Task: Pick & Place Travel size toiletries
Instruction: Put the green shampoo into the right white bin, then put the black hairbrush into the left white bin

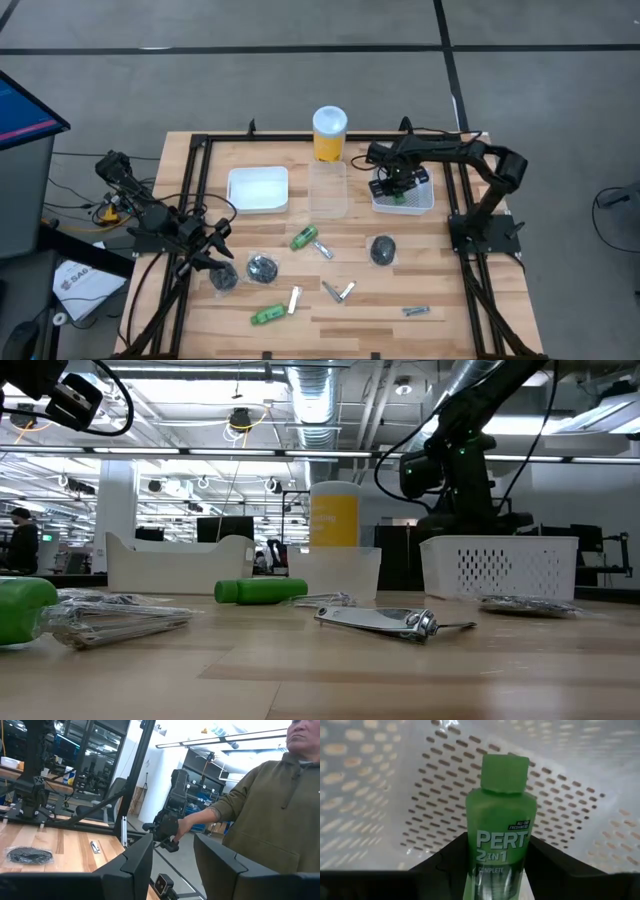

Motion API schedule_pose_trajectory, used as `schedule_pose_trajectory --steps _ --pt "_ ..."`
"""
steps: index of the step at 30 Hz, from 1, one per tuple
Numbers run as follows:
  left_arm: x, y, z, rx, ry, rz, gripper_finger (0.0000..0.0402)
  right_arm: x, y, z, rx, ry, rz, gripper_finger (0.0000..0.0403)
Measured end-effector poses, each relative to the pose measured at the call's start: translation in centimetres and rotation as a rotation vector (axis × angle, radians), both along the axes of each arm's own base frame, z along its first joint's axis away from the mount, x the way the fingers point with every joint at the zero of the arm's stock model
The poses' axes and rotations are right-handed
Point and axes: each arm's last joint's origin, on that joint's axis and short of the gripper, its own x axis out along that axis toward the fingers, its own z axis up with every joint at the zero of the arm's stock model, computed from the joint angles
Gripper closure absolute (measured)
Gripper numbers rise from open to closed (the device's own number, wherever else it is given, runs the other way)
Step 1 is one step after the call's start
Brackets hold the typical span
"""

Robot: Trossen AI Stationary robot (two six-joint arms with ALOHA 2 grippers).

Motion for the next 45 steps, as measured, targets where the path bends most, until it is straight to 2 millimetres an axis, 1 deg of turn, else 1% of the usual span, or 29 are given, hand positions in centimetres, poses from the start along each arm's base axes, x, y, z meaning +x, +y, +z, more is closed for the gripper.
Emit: schedule_pose_trajectory --steps 5,9,11,13,15,17,20,22,24,26,28,31,36,39,43,45 --pt "0.0 0.0 0.0 -0.001 -0.001 0.000 0.0262 -0.1 0.0 0.1 0.002 0.003 0.004 0.0202" --pt "0.0 0.0 0.0 -0.001 -0.001 0.000 0.0262 -0.1 0.0 0.1 0.005 0.000 0.063 0.0172" --pt "0.0 0.0 0.0 -0.002 -0.003 0.000 0.0262 0.0 -0.1 0.6 0.015 0.008 0.106 0.0165" --pt "0.0 0.0 0.1 -0.004 -0.005 0.000 0.0262 -0.1 0.0 1.9 0.010 -0.002 0.150 0.0164" --pt "0.0 0.0 0.1 -0.004 -0.005 0.000 0.0262 -0.1 0.0 3.8 -0.015 -0.041 0.186 0.0164" --pt "0.0 0.0 0.1 -0.005 -0.006 0.000 0.0262 -0.3 0.1 6.1 -0.053 -0.094 0.206 0.0165" --pt "0.0 0.0 0.1 -0.007 -0.008 0.000 0.0262 -1.0 1.1 9.9 -0.126 -0.198 0.214 0.0164" --pt "0.0 0.0 0.1 -0.009 -0.010 0.000 0.0262 -1.6 2.3 11.9 -0.163 -0.260 0.217 0.0160" --pt "0.0 0.0 0.1 -0.009 -0.010 0.000 0.0262 -2.3 3.9 13.4 -0.186 -0.319 0.221 0.0154" --pt "0.0 0.0 0.1 -0.009 -0.010 0.000 0.0262 -3.0 5.8 14.1 -0.186 -0.347 0.217 0.0146" --pt "0.0 0.0 0.1 -0.009 -0.010 0.000 0.0262 -3.7 7.8 14.3 -0.180 -0.354 0.214 0.0139" --pt "0.0 0.0 0.1 -0.009 -0.010 0.000 0.0262 -4.3 11.0 13.9 -0.144 -0.371 0.223 0.0133" --pt "0.0 0.0 0.1 -0.009 -0.010 0.000 0.0262 -4.7 16.0 12.2 -0.113 -0.395 0.245 0.0131" --pt "0.0 0.0 0.1 -0.009 -0.010 0.000 0.0262 -5.1 18.4 11.2 -0.089 -0.403 0.255 0.0132" --pt "0.0 0.0 0.2 -0.015 -0.017 0.000 0.0262 -5.0 21.4 9.9 -0.054 -0.462 0.274 0.0132" --pt "-0.1 0.1 0.3 -0.021 -0.023 0.000 0.0262 -5.0 22.6 10.0 -0.052 -0.514 0.285 0.0132"
